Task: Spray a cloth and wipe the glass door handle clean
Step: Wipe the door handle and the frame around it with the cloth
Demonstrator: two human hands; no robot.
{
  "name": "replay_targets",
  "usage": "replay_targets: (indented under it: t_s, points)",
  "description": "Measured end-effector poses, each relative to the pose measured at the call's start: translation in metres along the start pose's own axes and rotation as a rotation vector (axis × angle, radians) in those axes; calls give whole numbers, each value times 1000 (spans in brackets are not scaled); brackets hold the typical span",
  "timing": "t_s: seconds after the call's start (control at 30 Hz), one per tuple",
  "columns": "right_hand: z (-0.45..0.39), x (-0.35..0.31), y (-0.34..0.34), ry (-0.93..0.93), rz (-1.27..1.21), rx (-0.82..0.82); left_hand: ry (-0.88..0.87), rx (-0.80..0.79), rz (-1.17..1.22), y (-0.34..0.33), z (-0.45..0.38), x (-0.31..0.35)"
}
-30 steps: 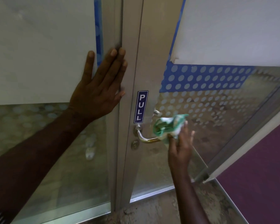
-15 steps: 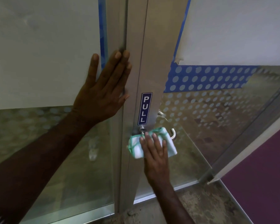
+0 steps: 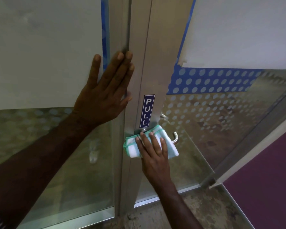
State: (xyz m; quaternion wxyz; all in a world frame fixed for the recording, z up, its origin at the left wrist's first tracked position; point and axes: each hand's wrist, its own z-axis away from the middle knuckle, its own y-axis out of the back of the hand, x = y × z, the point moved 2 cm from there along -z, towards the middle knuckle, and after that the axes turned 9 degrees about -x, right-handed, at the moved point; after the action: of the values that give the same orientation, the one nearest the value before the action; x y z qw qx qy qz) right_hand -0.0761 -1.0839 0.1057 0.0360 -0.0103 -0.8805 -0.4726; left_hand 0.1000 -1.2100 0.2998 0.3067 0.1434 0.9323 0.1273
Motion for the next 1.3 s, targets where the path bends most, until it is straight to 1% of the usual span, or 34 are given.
replay_targets:
  t_s: [0.07,0.13,0.2,0.27,0.3,0.33,0.4,0.5,0.57,0.67,0.73,0.87,1.03,1.17,1.23,1.3]
  points:
    - [4,3,6,24,-49,-7,8,-6,6,-1,0,1]
    - [2,-5,9,-8,-119,-23,11,-9,14,-1,0,1]
    - [-8,-19,9,-147,-135,-16,6,-15,4,0,0,1]
    - [-21,-31,8,-366,-64,-22,-9,-17,-17,1,0,1]
    - [-26,-35,7,-441,-26,-30,-14,-18,-28,2,-1,0]
    - [-30,-36,5,-474,10,-35,-17,-19,-33,2,-1,0]
    - [-30,-31,-2,-428,65,-12,-21,-20,-30,3,0,-1]
    - [-23,-14,-9,-289,113,54,-22,-17,-31,4,0,-1]
    - [-16,-1,-13,-187,154,86,-16,-8,-38,3,-1,-2]
    - [-9,19,-11,-7,199,195,-14,2,-56,3,-1,-2]
    - [-10,30,-6,84,190,208,-16,0,-58,3,-1,-2]
    - [-14,40,1,177,140,175,-20,-7,-56,4,0,-3]
    - [-17,70,13,325,-24,146,-34,-10,-54,4,0,-3]
    - [-20,91,19,391,-76,52,-30,-20,-33,3,1,-4]
    - [-15,102,21,386,-60,3,-31,-24,-29,4,1,-4]
    - [-5,117,25,274,-49,-70,-35,-27,-30,5,0,-2]
